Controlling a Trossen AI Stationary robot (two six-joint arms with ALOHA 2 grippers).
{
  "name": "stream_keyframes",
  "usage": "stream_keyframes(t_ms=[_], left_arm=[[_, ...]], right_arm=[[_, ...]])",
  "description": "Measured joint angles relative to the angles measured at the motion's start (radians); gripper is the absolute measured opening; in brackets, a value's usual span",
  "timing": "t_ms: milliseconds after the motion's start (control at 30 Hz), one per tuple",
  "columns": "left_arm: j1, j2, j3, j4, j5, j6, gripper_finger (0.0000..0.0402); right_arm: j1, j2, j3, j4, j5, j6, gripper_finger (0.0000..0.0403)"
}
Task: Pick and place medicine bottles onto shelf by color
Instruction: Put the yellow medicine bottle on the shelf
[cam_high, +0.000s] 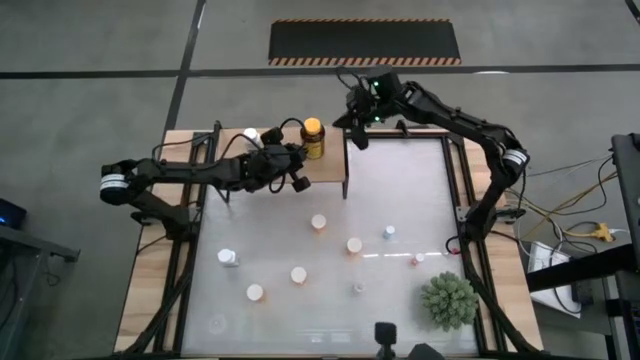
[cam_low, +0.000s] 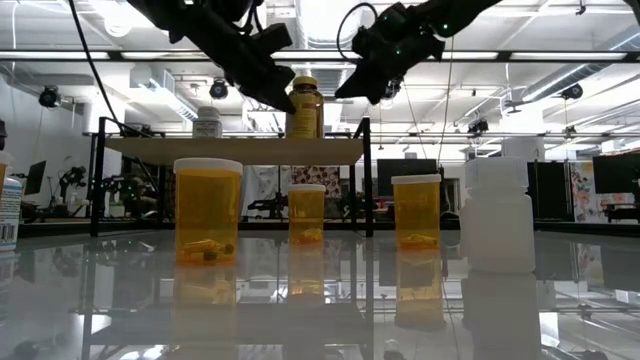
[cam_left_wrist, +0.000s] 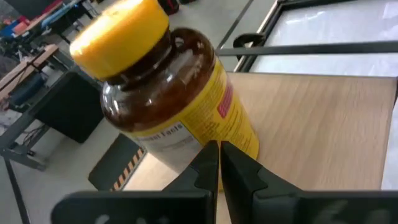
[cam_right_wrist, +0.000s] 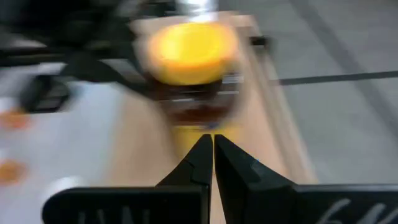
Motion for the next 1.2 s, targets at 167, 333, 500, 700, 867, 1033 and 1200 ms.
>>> stream_keyframes(t_ms=[167,333,500,700,867,1033,1200], left_arm=[[0.0,0.0,-0.006,-0.003,0.001,-0.011,0.0],[0.0,0.0,-0.008,0.002,0.002,-0.029,0.0],[0.011,-0.002,-0.015,0.001,0.0,-0.028,0.0],[0.027,-0.002,-0.015,0.004,-0.05,-0.026,0.0],[0.041,-0.002,-0.015,0.01,-0.05,-0.028,0.0],[0.021,-0.033,-0.015,-0.045,-0.038,-0.043,0.0],[-0.012,-0.084,-0.026,-0.05,0.197,-0.062,0.0]], right_arm=[[0.0,0.04,0.0,0.127,0.072,-0.005,0.0008],[0.004,0.11,0.0,0.259,0.014,0.041,0.0008],[0.001,0.111,0.0,0.19,-0.156,0.035,0.0008],[0.008,0.059,0.0,0.007,-0.185,-0.004,0.0008],[0.025,0.025,0.0,-0.078,-0.184,-0.022,0.0008],[0.033,-0.012,0.0,-0.098,-0.091,-0.023,0.0008],[0.029,-0.022,-0.001,-0.051,0.073,-0.044,0.0008]])
